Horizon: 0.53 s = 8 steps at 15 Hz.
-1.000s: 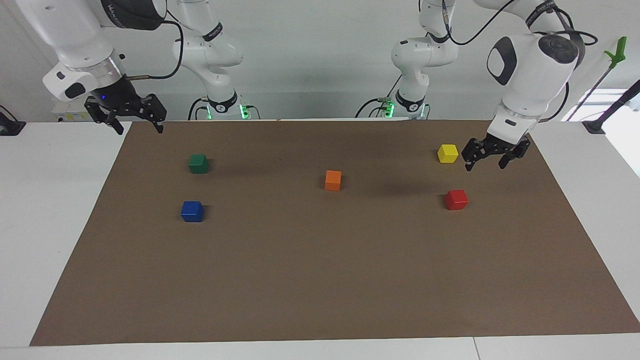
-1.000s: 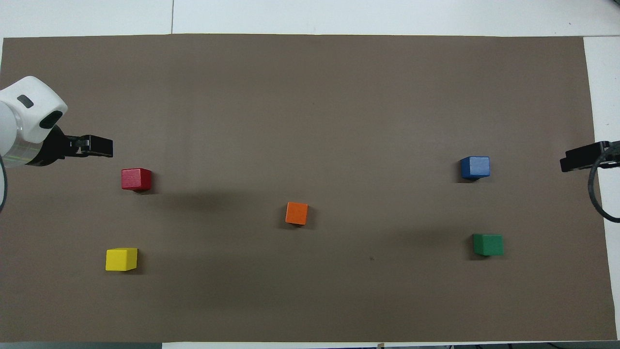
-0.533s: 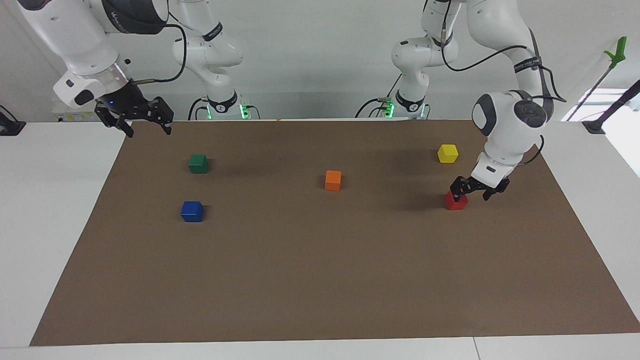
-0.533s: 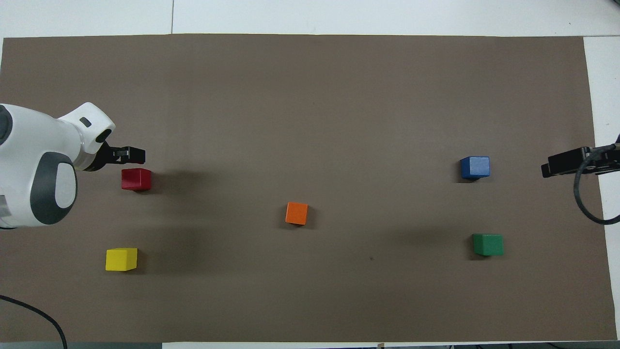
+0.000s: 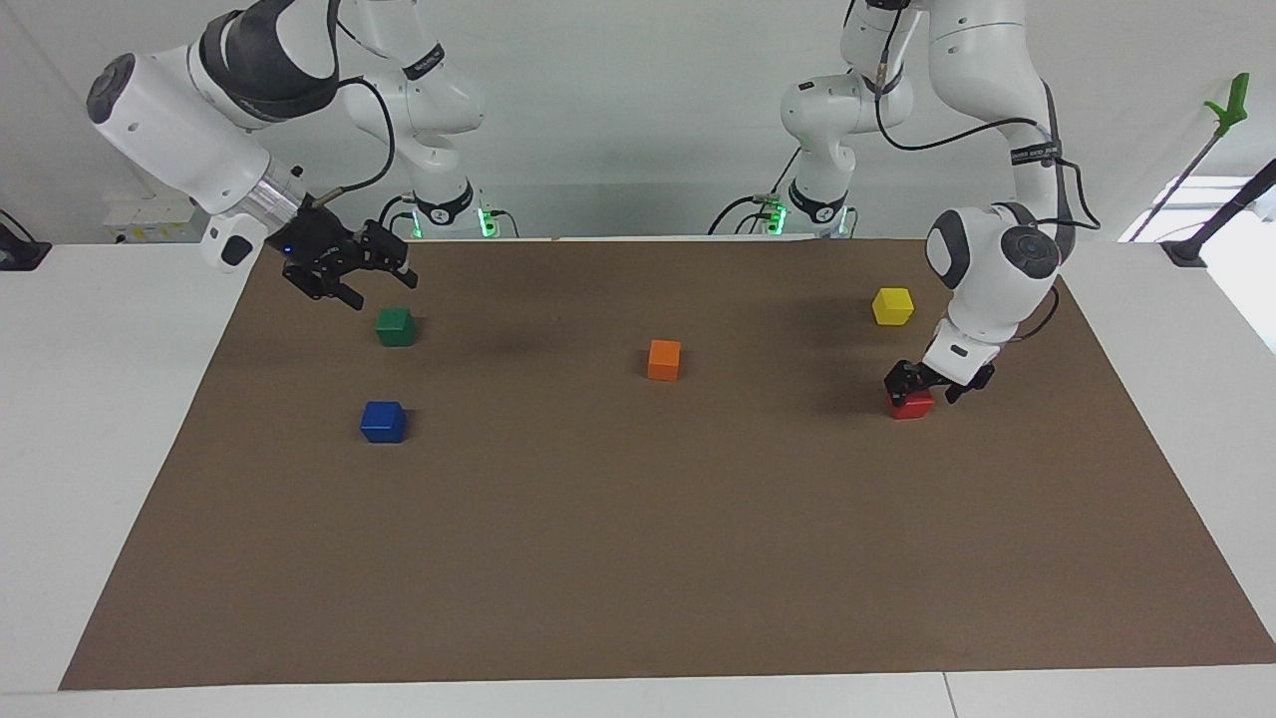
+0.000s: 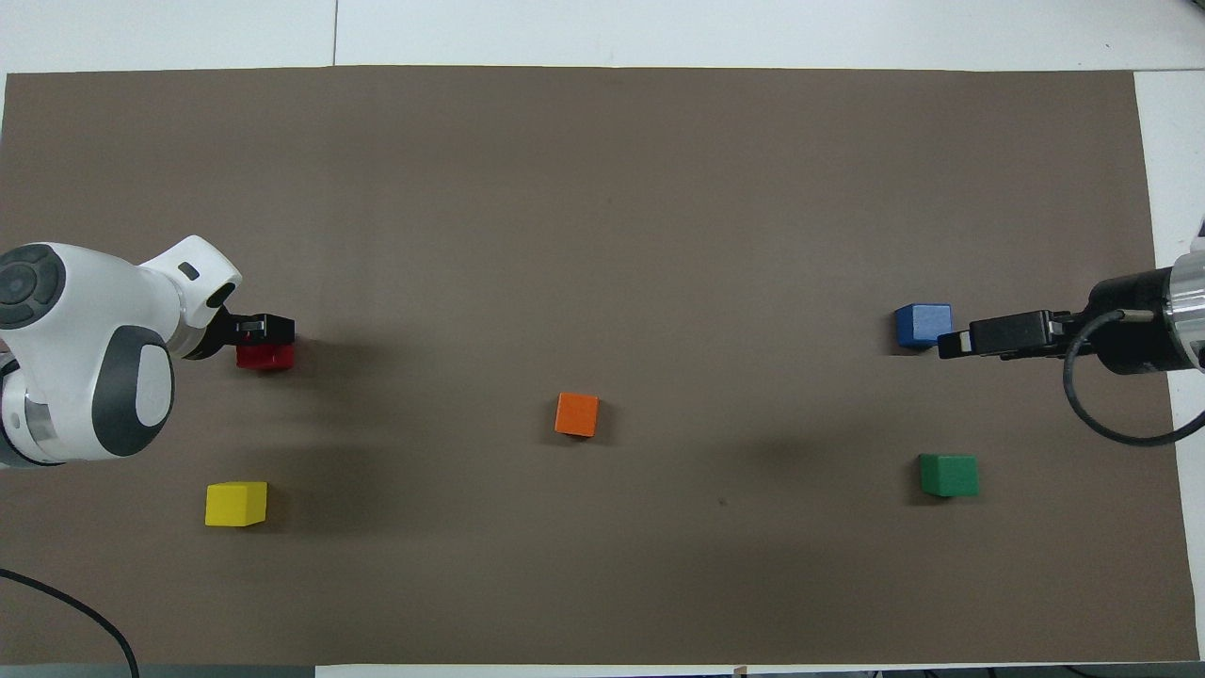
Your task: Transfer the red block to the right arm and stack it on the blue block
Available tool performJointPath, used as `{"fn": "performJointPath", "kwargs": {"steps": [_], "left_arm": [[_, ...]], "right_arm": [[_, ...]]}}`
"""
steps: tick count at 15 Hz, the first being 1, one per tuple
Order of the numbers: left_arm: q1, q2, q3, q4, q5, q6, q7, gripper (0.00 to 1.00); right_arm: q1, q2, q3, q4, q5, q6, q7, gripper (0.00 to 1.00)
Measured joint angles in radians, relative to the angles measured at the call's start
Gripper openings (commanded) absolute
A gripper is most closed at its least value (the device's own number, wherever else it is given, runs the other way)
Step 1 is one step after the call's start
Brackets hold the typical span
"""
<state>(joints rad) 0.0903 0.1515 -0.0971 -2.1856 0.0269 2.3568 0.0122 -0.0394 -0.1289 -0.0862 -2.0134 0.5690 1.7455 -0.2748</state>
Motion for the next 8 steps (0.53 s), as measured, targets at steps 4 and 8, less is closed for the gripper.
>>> {"fn": "performJointPath", "kwargs": {"steps": [4,8], "left_arm": [[0.000,0.017,-0.001,-0.013,0.000,0.017,-0.030,0.00],[-0.006,0.031,-0.007,0.048,-0.007,-0.073,-0.150,0.00]], "right_arm": [[-0.099,0.004,0.000,-0.109,0.281,-0.054,-0.223,1.00],[-0.145,0.021,0.000,-0.170,0.465,-0.189,-0.329,1.00]]}}
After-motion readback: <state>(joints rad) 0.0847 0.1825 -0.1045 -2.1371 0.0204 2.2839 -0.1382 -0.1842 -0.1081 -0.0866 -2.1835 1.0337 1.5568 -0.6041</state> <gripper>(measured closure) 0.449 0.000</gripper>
